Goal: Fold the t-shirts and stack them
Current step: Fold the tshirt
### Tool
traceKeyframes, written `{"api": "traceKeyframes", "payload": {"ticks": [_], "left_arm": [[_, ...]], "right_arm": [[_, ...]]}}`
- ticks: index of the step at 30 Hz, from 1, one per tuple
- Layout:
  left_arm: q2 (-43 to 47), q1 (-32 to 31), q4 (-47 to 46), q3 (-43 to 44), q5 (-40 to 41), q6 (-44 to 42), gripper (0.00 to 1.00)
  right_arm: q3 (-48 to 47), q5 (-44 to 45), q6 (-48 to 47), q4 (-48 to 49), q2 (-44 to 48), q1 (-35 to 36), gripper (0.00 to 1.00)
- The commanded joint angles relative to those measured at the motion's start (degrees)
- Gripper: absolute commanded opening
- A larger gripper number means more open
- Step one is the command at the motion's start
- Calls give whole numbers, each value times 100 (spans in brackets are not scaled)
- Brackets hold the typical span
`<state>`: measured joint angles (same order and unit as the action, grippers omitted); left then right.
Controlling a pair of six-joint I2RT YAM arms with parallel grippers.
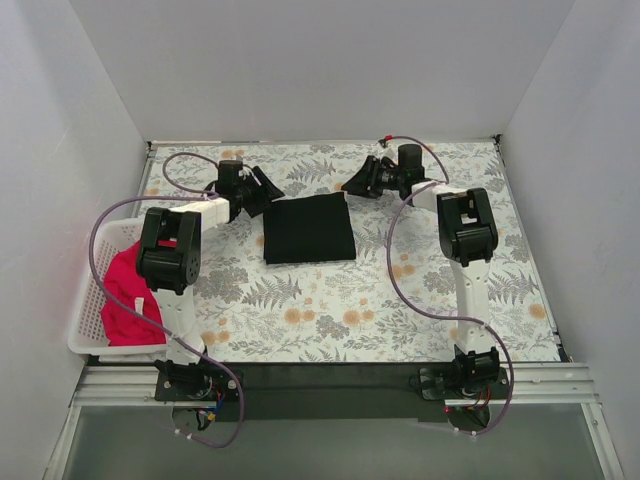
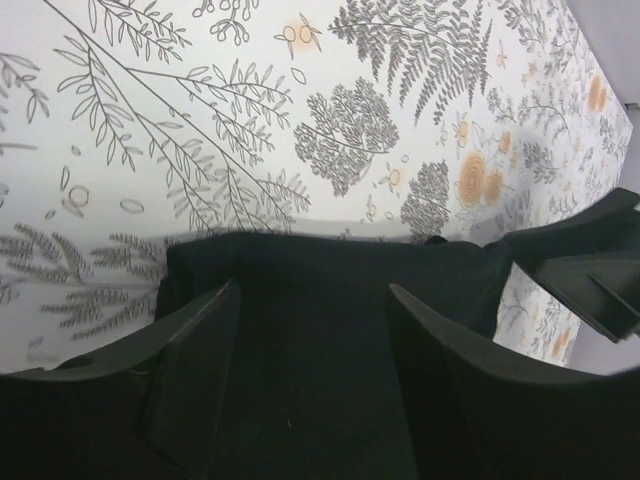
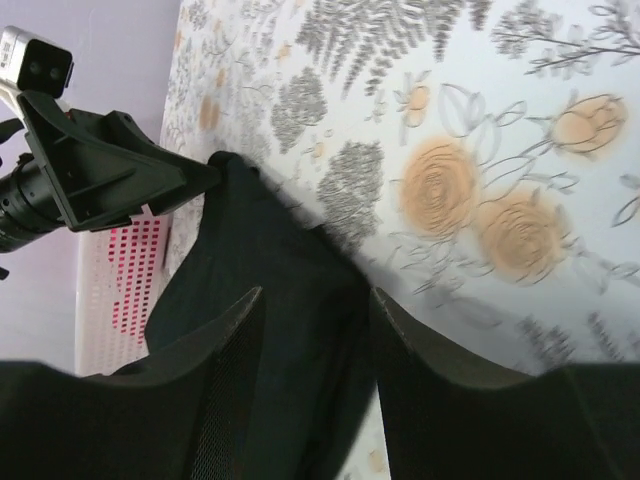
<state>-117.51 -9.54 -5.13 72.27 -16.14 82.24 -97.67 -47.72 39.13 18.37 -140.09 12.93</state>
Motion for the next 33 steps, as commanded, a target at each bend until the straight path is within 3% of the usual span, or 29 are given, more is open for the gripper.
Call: {"api": "traceKeyframes", "payload": {"ticks": [1,3,7,11,15,16,19,23,28,33], "left_arm": [[1001,40,477,174,164,-234,60],[1467,5,477,86,181,-252,65],[2126,-127,477,-370,173,-270,65],[2566,-425,267,-1001,-89,-33,47],[2479,-777,-329,-1776,-302,310,33],[2435,-786,-418,-1969,-302,389,25],[2269,-777,-1005,-2830,-57,688,15],[1891,-576,-1526,-3666,-108,1145,7],[1925,-400,-1465,-4203,-56,1208,6],[2382,-408,-1263,-4248,-117,1128,10]], "right_arm": [[492,289,-152,237,1184,43,53],[731,369,-126,307,1657,69,53],[1223,167,120,588,2170,245,52],[1768,62,638,1167,2364,569,47],[2172,122,1112,1817,2004,869,45],[2269,149,1253,2045,1899,895,44],[2489,123,1614,2661,1354,887,43],[2656,123,1501,2733,730,826,40],[2867,53,1448,2716,711,650,38],[3043,-44,1491,2707,1500,676,38]]}}
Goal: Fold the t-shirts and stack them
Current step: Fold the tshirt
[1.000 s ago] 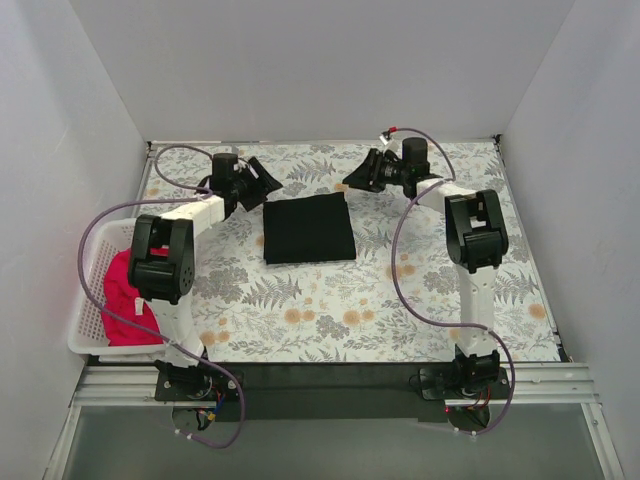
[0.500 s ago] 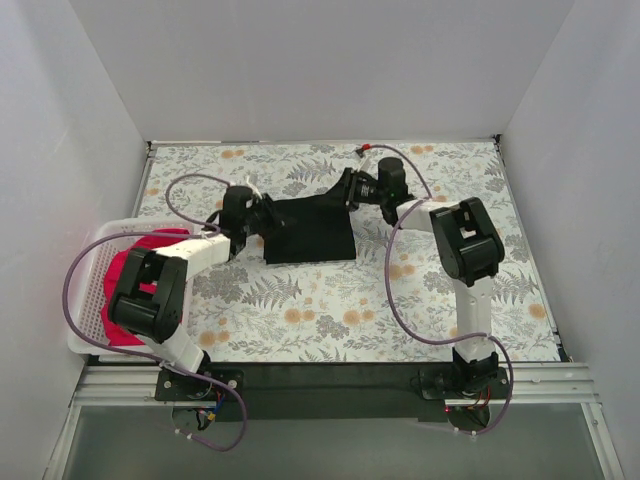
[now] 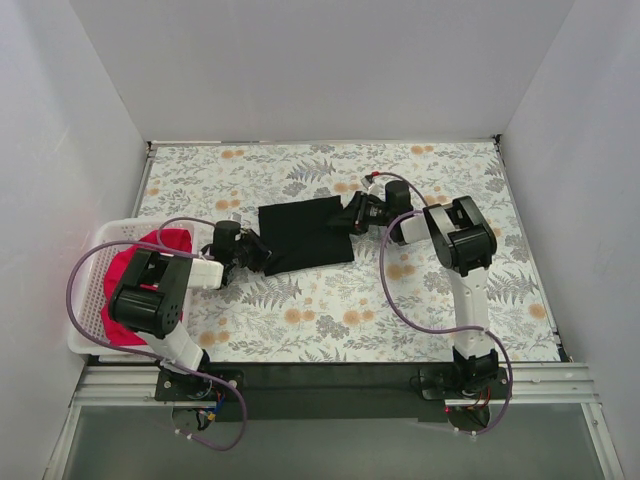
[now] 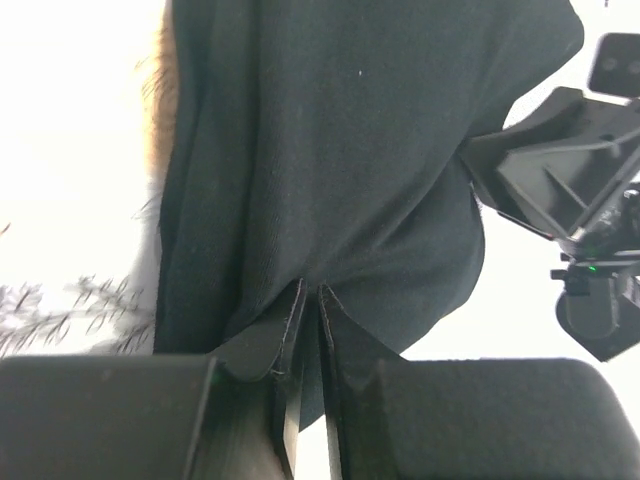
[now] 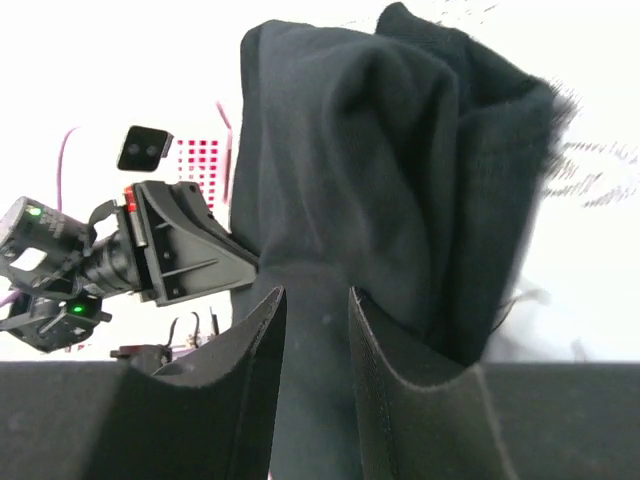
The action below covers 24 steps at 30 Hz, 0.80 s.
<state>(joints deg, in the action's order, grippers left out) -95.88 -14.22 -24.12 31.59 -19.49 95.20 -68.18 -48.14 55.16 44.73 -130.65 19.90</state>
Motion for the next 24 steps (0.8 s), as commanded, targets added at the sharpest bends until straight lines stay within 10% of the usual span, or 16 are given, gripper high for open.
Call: {"api": "traceKeyframes", "payload": {"ticks": [1,9,16,24], "left_arm": [[340,51,671,-154,226,-186,10],[482,-55,839,-74,261,-247,13],[500,-72,961,-118,410,-265,13],[640,-72,1717,-57,973,-318,12]], "right_arm": [[156,-2,-84,80,819,66,38],[332,243,222,281,1499,953,39],[490,612,636,572,332,1534,38],[1474,1070,487,528,127,1183,38]]}}
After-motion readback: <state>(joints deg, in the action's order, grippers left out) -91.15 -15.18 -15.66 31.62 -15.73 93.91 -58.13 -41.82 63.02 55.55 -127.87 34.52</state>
